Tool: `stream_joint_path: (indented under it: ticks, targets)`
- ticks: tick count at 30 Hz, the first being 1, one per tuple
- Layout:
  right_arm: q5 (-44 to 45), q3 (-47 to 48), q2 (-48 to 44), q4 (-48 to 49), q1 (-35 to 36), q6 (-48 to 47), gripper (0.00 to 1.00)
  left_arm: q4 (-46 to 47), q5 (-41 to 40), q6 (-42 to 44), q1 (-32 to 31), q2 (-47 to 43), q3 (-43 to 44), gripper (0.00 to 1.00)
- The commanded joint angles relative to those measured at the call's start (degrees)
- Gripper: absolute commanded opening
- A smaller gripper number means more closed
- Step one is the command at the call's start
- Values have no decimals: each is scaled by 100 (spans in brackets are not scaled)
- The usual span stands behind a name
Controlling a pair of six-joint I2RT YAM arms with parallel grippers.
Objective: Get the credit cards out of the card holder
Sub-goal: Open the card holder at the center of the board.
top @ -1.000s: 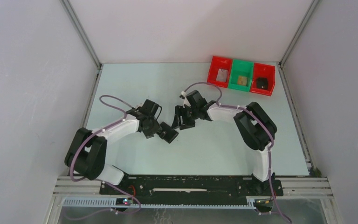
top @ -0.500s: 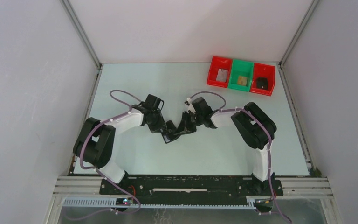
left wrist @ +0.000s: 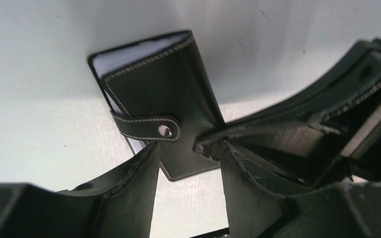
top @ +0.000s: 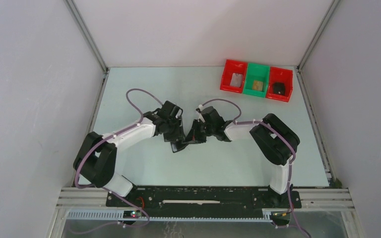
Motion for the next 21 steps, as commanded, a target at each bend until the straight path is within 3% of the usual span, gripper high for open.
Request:
stream_joint_path:
  ticks: [1, 17, 21]
  targets:
    - [344, -11, -243, -71, 58, 159, 0, -204, -348, -54, -251, -137, 250, 53]
    - [401, -11, -259, -155, 82, 124, 0, -358, -1406, -161, -330, 544, 465, 36]
    - [444, -11, -264, -213, 93, 109, 0, -490, -1728, -90, -330, 519, 542, 25]
